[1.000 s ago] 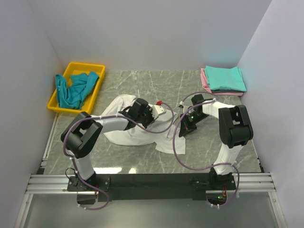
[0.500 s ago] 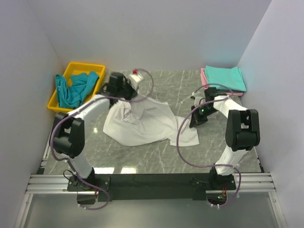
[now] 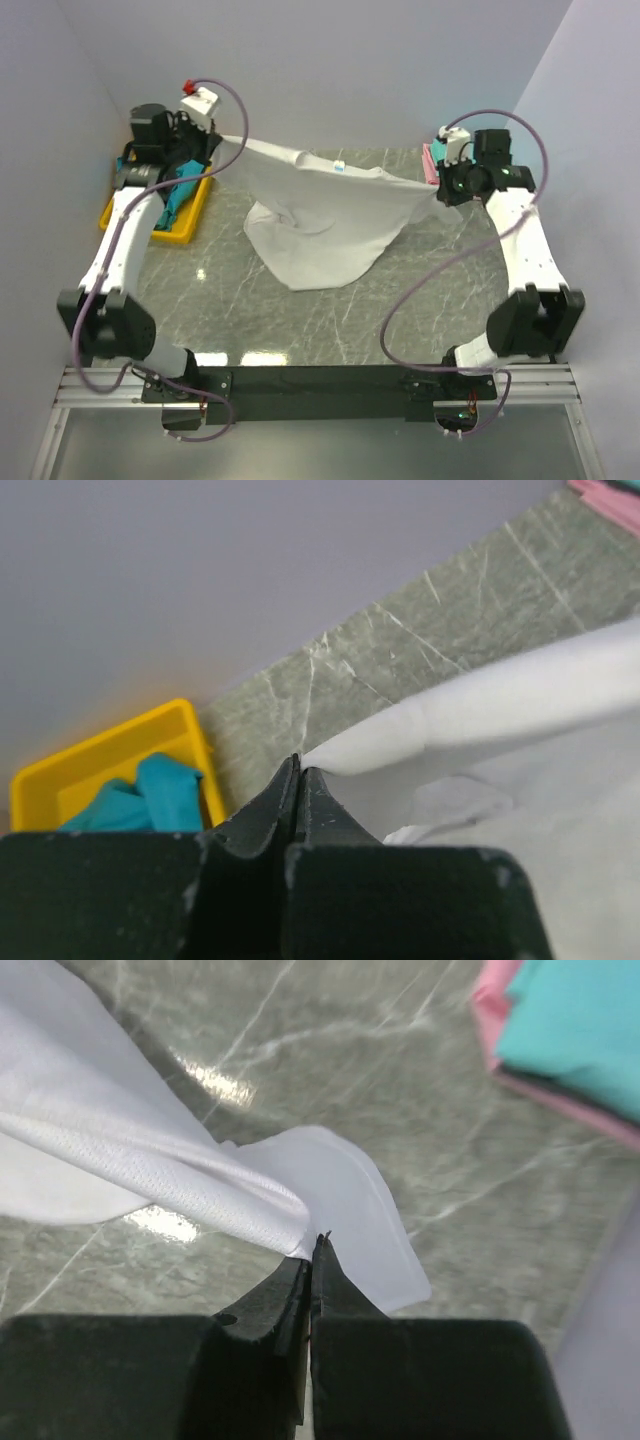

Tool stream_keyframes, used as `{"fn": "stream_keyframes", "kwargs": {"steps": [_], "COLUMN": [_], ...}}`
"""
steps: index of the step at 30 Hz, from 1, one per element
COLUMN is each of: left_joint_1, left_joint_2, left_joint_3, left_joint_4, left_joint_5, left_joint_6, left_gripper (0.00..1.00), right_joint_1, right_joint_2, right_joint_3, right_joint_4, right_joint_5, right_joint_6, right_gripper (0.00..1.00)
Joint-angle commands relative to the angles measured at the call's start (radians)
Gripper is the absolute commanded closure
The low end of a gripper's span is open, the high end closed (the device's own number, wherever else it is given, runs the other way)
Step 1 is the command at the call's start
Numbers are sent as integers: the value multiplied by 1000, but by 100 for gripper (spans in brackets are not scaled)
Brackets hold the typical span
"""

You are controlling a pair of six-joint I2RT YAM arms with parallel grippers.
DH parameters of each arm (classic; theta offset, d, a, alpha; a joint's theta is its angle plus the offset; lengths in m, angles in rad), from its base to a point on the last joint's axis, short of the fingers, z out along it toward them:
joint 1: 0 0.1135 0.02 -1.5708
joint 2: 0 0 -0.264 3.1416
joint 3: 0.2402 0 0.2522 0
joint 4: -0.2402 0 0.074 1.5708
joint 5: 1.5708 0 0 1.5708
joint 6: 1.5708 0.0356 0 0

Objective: Fold and stack the t-shirts
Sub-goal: Flatten the tshirt out

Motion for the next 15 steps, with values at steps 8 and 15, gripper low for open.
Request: {"fn": "stream_keyframes", "kwargs": {"steps": [8, 15], "left_joint_1": [45, 45], "left_joint_2": [-622, -871], "left_joint_3": [-233, -269], "left_joint_4": [-20, -70], "left_joint_5": [76, 41], "left_joint_6": [-68, -148], "left_gripper": [99, 99], "right_joint_1": [-7, -7], "right_joint_2": [-592, -880], "right_joint_3": [-18, -49], "right_joint_4": [6, 90], "right_joint_5": [167, 271], "right_joint_6": [-121, -130], "right_gripper": [100, 100]}}
